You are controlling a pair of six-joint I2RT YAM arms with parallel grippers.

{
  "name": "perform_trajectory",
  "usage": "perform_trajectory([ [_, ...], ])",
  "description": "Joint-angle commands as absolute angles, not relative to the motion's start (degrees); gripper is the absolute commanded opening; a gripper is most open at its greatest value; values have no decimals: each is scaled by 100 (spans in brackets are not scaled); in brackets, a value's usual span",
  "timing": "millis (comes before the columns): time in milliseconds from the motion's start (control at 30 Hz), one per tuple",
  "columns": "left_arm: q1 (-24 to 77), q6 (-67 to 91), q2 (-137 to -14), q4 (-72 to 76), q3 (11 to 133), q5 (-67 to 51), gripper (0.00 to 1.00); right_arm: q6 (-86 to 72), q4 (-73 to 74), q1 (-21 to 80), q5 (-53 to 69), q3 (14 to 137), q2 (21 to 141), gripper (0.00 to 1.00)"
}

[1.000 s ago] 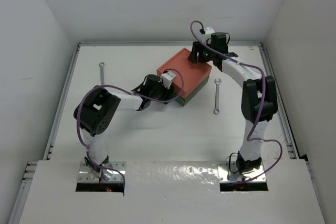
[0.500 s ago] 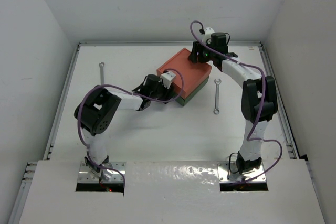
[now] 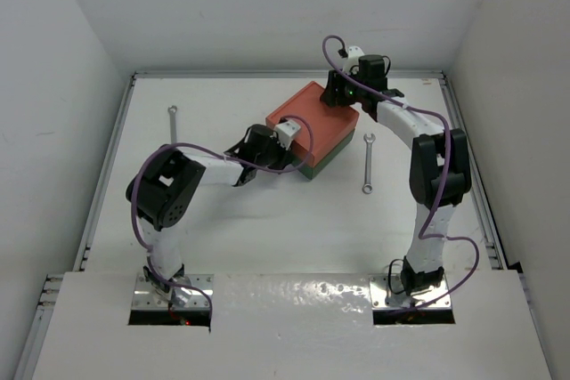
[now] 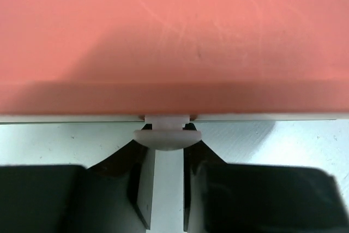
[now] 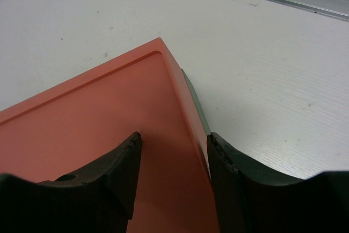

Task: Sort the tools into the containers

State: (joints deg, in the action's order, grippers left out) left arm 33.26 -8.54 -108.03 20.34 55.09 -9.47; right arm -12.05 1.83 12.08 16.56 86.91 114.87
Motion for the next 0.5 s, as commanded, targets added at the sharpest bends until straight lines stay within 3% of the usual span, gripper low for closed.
perform_trajectory([
  [0,3366,-888,-10706,1699,5731,-1011,0,-1090,413,1230,1723,8639,11478,50],
  [467,3270,-1555,-9783,-729,4949,-1265,0,-783,589,1230,1687,8719,11514,47],
])
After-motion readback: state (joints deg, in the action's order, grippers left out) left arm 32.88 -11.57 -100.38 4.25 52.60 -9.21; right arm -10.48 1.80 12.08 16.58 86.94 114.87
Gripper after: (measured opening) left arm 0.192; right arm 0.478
